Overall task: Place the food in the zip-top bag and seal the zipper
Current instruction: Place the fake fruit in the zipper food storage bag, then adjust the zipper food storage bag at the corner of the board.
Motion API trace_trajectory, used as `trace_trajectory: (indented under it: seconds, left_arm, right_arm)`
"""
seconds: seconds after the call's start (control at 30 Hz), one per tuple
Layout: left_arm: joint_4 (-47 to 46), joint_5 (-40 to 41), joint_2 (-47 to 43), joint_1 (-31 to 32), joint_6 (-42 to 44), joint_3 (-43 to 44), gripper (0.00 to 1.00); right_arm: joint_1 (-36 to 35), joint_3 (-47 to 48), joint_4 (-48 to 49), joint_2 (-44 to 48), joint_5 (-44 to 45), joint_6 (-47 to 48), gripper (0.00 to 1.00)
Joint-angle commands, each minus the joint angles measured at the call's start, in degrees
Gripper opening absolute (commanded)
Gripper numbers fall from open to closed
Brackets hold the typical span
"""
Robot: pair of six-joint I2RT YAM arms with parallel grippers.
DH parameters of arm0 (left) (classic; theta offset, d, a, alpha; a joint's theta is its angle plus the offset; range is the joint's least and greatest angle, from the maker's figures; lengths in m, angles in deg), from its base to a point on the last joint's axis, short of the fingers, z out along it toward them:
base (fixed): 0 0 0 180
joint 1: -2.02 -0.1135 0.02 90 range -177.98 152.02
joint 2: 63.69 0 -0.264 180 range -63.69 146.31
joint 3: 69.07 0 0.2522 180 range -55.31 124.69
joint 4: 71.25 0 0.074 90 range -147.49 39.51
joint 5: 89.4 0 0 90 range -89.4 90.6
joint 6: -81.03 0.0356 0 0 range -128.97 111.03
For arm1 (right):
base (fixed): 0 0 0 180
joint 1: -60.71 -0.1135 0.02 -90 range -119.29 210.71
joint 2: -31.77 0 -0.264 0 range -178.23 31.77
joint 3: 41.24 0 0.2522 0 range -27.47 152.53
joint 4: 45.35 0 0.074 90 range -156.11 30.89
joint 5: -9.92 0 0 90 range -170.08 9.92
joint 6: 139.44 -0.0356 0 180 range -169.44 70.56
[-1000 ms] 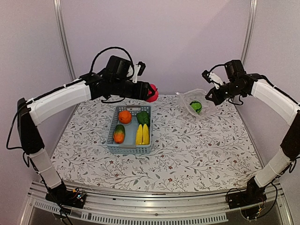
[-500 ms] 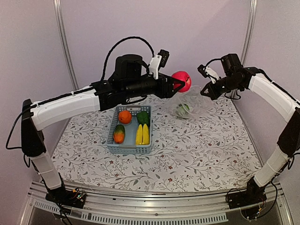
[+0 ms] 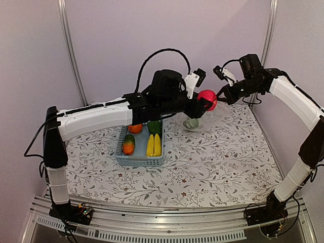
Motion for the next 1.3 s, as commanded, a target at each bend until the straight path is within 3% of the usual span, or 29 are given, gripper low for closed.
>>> trace_trajectory:
  seconds: [0.0,0.07,0.13,0.27,0.37,0.6,0.77,0.97,1.27]
  left_arm:
    - [4.9,8.2,3.6,1.1,3.9,5.1,0.57]
    - [6.3,10.9,5.9,1.1,4.8,7.7,0.72]
    - [9.0,11.2,8.7,1.1,6.2,11.8,0.80]
    - [14.0,11.7,11.5,1.2,5.5,20.7,0.90]
    - [10.6,13.4,5.4,1.4,5.4,16.1,0.95]
    - [5.5,27.3,-7.2,1.2,-9.8,-2.9,0.85]
    - [7.4,19.8,-9.3,1.2,-22.3,-8.4,0.74]
    - [6.6,14.5,-7.1,1.3,-31.4,-9.3,0.67]
    - [8.8,13.2,-0.3,-0.5,-36.0,-2.5,0.57]
  right_arm:
    - [-0.4,1.4,-1.3,-0.6,-2.4,-1.1,0.00]
    - [-0.4,1.4,-1.3,-0.6,-2.8,-1.3,0.00]
    - [-0.4,1.7,-1.4,-0.8,-2.8,-1.6,0.00]
    - [-0.4,3.6,-2.6,-2.0,-2.7,-2.0,0.00]
    - [-0.4,4.2,-2.4,-2.6,-2.6,-2.5,0.00]
    - [-0.4,3.9,-1.6,-3.7,-2.3,-2.5,0.00]
    - [-0.4,3.4,-1.1,-3.8,-2.1,-2.2,0.00]
    - [-0.5,3.1,-0.8,-3.9,-2.0,-2.2,0.00]
    - [-3.0,0.1,-0.3,-2.4,0.0,-1.4,0.00]
